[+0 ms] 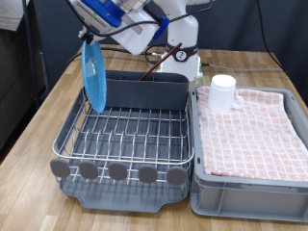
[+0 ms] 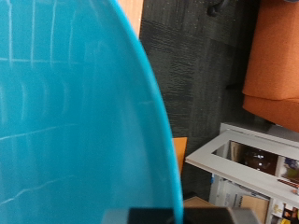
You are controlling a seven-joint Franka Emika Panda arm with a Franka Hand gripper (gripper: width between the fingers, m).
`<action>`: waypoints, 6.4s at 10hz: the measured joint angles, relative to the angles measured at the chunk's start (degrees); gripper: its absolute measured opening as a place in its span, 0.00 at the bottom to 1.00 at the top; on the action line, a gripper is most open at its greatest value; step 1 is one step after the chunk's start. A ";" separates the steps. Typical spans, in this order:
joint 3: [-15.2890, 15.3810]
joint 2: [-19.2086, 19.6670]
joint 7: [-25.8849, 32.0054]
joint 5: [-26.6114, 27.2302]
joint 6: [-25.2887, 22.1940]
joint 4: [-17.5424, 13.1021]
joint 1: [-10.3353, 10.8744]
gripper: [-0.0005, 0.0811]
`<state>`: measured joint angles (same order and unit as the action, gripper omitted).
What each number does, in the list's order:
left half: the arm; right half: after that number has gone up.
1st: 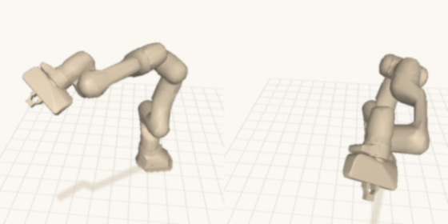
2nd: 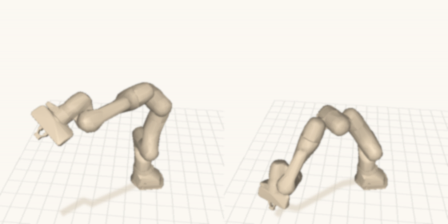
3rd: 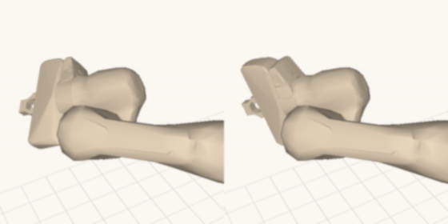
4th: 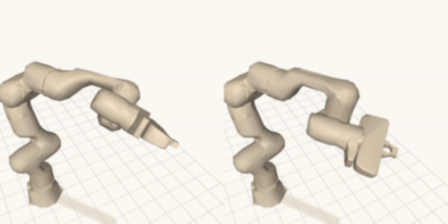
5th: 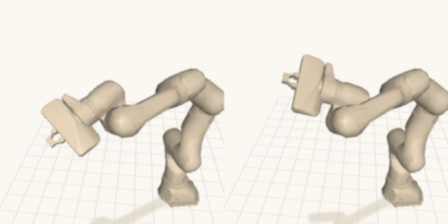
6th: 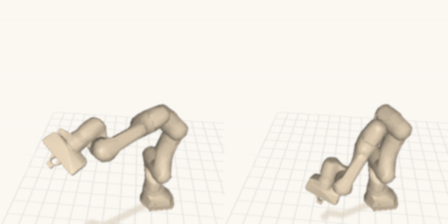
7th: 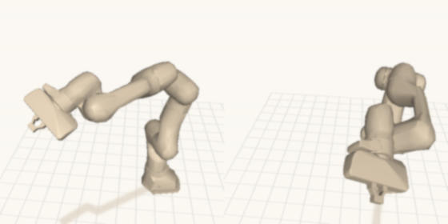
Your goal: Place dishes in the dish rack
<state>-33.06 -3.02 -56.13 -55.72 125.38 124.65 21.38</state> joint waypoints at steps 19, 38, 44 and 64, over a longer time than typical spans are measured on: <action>-5.24 9.14 -6.90 -8.64 16.24 4.88 -1.30 0.03; -4.38 3.66 15.44 22.16 18.15 6.03 -1.12 0.98; -2.76 -3.46 21.67 27.60 12.48 5.27 -0.53 0.99; 12.97 -12.85 10.83 45.24 -8.33 7.07 8.18 0.99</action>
<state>-20.09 -15.88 -45.30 -10.48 117.05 131.73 29.56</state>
